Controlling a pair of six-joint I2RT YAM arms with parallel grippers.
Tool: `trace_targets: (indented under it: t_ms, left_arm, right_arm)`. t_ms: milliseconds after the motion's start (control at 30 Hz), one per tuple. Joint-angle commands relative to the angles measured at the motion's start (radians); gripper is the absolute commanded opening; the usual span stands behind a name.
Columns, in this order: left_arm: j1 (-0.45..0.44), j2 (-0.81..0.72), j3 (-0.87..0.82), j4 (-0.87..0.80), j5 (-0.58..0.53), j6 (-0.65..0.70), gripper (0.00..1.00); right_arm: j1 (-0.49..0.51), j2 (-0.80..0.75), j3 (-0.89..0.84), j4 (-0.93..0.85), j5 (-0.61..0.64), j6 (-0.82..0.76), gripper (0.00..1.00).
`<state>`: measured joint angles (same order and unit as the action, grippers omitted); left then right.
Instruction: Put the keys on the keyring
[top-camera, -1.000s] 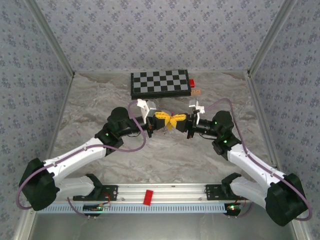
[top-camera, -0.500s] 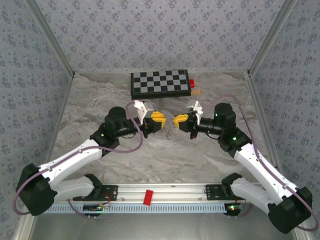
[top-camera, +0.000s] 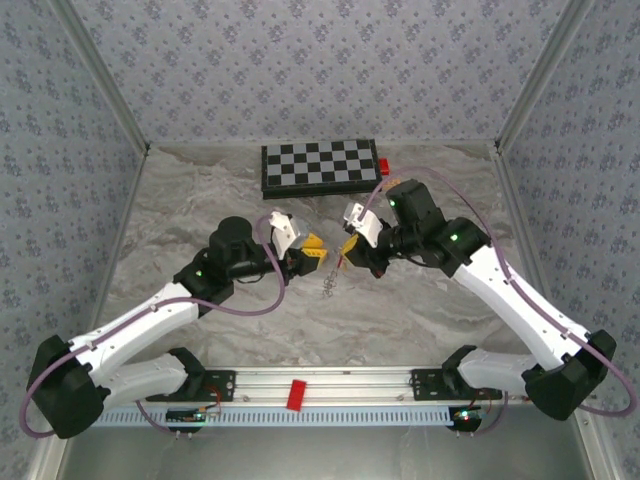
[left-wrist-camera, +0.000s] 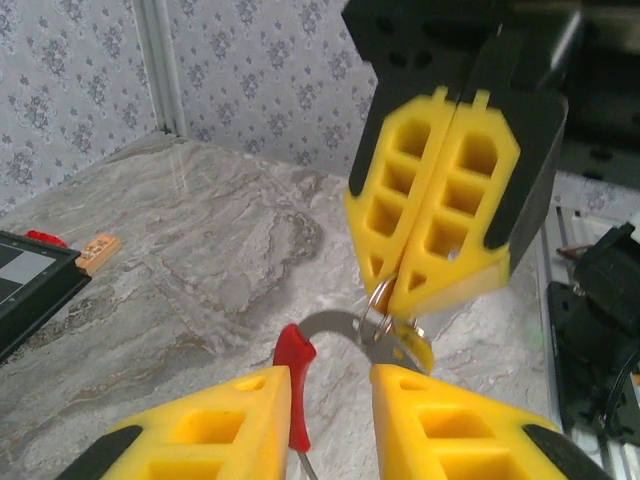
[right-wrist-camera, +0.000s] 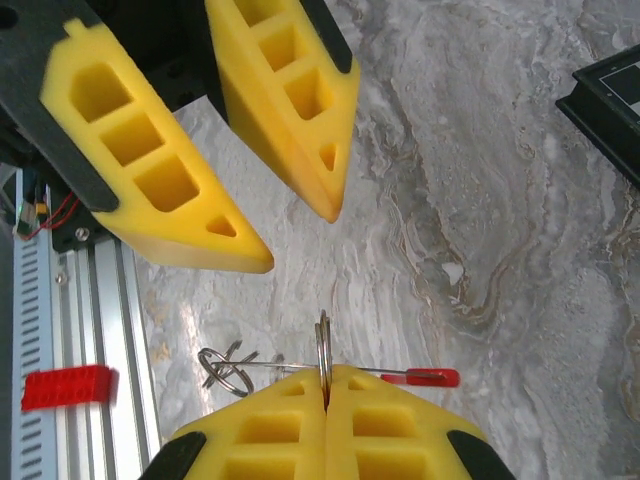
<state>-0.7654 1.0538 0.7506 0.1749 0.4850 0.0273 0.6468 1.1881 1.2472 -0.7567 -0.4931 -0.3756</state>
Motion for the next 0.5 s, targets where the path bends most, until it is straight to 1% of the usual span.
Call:
trace_targets:
  t_ms: [0,133,467]
  left_arm:
    - [0.004,0.011,0.005,-0.014,0.029,0.051,0.28]
    - [0.003,0.03,0.01,-0.006,0.052,0.045,0.3]
    - [0.003,0.064,0.027,0.01,0.118,0.035,0.31]
  right_arm:
    - [0.0,0.008,0.065,-0.144,0.007,-0.081,0.0]
    - [0.009,0.034,0.08,-0.16,-0.002,-0.097,0.0]
    - [0.034,0.064,0.082,-0.129,-0.007,-0.098,0.0]
